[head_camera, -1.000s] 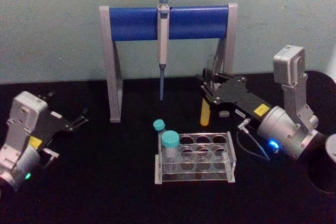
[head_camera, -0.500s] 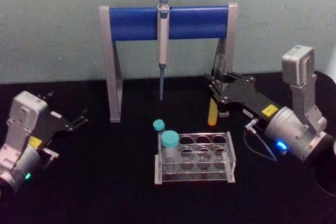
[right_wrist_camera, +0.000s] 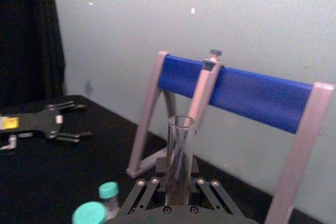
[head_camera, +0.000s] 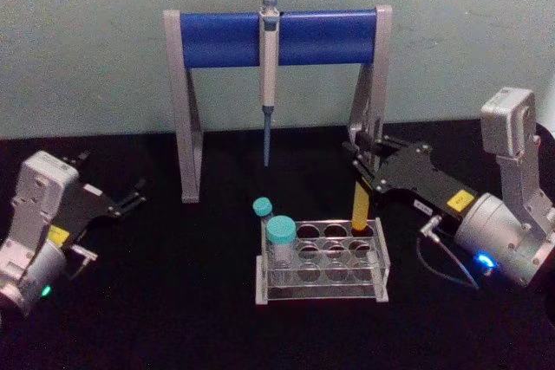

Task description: Pick up the test tube from the test tube rack, shake it, then place it back into the test tube rack.

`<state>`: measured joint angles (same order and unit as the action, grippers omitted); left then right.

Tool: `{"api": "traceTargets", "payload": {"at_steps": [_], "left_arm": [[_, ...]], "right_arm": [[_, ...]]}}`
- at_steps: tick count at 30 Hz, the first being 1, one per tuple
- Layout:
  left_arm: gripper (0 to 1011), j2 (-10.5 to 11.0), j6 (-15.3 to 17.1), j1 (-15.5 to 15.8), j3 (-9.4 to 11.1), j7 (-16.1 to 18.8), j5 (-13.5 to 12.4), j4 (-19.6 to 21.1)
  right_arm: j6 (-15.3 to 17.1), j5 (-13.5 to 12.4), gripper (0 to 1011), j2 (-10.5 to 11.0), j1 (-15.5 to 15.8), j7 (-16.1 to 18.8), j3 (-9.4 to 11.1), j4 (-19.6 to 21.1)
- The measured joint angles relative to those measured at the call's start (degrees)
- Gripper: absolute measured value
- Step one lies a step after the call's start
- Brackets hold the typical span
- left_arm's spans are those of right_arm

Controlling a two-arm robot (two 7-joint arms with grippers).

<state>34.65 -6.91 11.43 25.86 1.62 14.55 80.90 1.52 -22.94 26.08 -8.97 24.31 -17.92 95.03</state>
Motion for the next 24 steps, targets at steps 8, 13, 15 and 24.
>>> {"api": "traceTargets", "payload": {"at_steps": [8,13,15,24], "left_arm": [[1010,0.0,0.0,0.0,0.0,0.0,0.0,0.0],[1010,0.0,0.0,0.0,0.0,0.0,0.0,0.0],[1010,0.0,0.0,0.0,0.0,0.0,0.0,0.0],[1010,0.0,0.0,0.0,0.0,0.0,0.0,0.0]], "right_arm": [[0.92,-3.12,229,0.61,0.06,3.08,-1.5,0.72],[0.72,-4.69,229,0.05,-1.78,4.82,-3.35,-0.68],[0.43,-4.92,229,-0.27,-2.46,5.07,-3.82,-1.44],[-3.02,-4.41,229,-2.41,-6.2,4.43,-5.46,-6.06]]}}
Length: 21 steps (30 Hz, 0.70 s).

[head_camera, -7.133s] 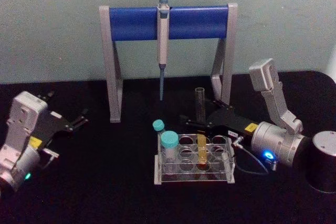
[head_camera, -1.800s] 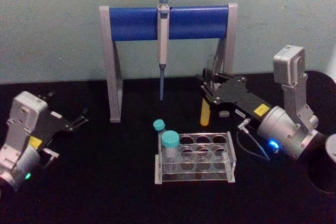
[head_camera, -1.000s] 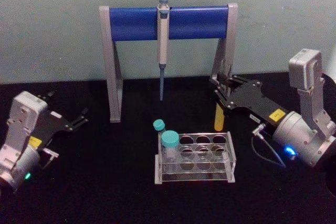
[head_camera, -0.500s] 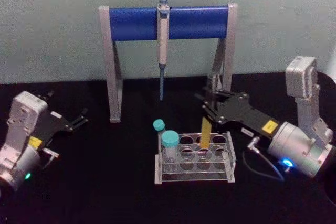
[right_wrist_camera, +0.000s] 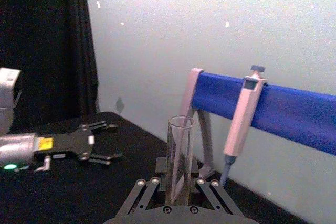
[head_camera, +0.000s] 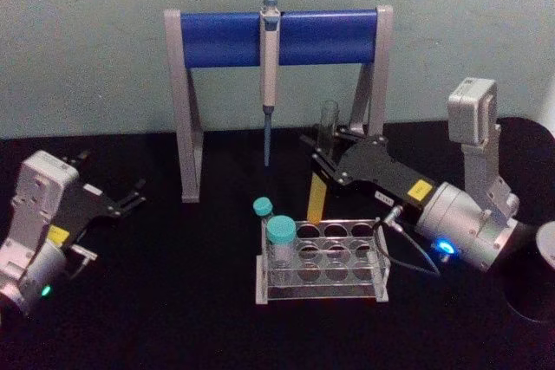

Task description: Pick up the test tube from the test tube rack, shake it, then place it back into the test tube rack.

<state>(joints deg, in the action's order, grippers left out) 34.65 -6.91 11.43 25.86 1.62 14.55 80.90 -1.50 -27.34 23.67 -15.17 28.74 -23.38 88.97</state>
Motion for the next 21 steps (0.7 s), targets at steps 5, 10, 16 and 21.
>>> {"api": "traceTargets", "payload": {"at_steps": [5,10,16,21], "left_arm": [[1010,0.0,0.0,0.0,0.0,0.0,0.0,0.0],[1010,0.0,0.0,0.0,0.0,0.0,0.0,0.0],[1010,0.0,0.0,0.0,0.0,0.0,0.0,0.0],[1010,0.0,0.0,0.0,0.0,0.0,0.0,0.0]], "right_arm": [[-0.99,0.98,229,-1.04,-1.31,-1.51,0.03,-1.99],[-1.21,2.18,229,-1.49,-1.57,-3.46,0.74,-2.9],[-0.94,2.95,229,-1.61,-1.07,-4.79,1.82,-2.98],[-0.66,3.27,229,-1.67,-0.63,-5.11,2.54,-2.68]]}}
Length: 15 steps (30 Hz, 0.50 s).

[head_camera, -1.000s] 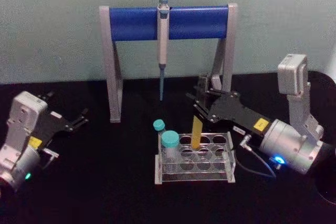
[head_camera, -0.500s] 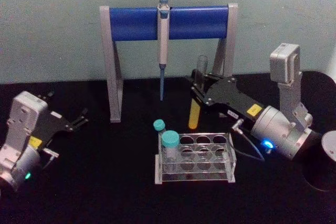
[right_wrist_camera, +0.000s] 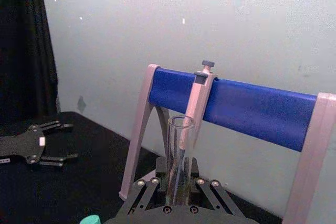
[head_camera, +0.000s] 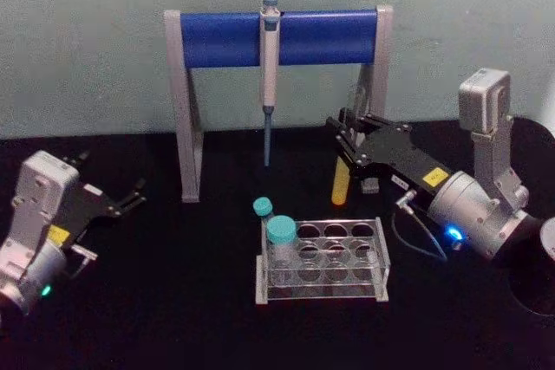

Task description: Pick up the test tube from the test tube rack, shake it, then place it back into the test tube rack.

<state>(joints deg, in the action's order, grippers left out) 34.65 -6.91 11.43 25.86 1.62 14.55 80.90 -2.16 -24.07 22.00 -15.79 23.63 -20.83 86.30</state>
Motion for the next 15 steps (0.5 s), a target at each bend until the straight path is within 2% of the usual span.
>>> {"api": "traceTargets", "payload": {"at_steps": [9,15], "left_arm": [[1010,0.0,0.0,0.0,0.0,0.0,0.0,0.0],[1010,0.0,0.0,0.0,0.0,0.0,0.0,0.0]], "right_arm": [[0.16,0.59,229,-0.04,0.47,-0.26,0.78,0.46],[0.57,1.5,229,0.89,1.91,-1.03,1.57,2.29]]}}
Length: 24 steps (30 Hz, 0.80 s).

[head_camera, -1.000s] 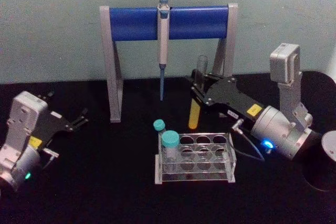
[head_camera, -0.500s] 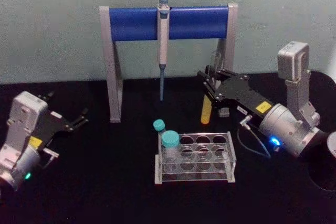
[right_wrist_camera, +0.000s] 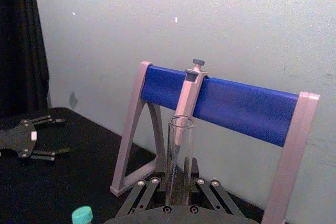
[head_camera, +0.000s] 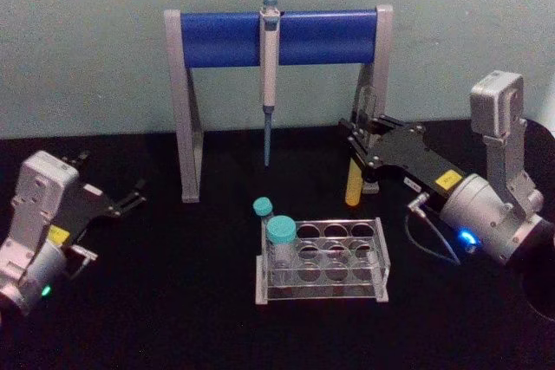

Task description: Pick up the test tube from the test tube rack, shake it, then place it back into the test tube rack.

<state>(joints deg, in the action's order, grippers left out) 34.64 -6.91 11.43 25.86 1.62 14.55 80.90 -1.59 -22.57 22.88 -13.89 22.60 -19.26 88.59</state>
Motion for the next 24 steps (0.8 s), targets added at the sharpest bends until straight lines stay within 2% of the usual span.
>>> {"api": "traceTargets", "payload": {"at_steps": [9,15,19,24], "left_arm": [[1010,0.0,0.0,0.0,0.0,0.0,0.0,0.0],[1010,0.0,0.0,0.0,0.0,0.0,0.0,0.0],[1010,0.0,0.0,0.0,0.0,0.0,0.0,0.0],[1010,0.0,0.0,0.0,0.0,0.0,0.0,0.0]], "right_arm": [[2.44,0.2,229,2.77,3.91,0.73,0.77,5.51],[3.8,-1.3,229,4.23,5.39,3.02,0.02,7.97],[3.74,-3.01,229,3.87,4.87,4.6,-0.95,7.72],[2.75,-3.95,229,2.74,3.35,5.11,-1.95,6.02]]}}
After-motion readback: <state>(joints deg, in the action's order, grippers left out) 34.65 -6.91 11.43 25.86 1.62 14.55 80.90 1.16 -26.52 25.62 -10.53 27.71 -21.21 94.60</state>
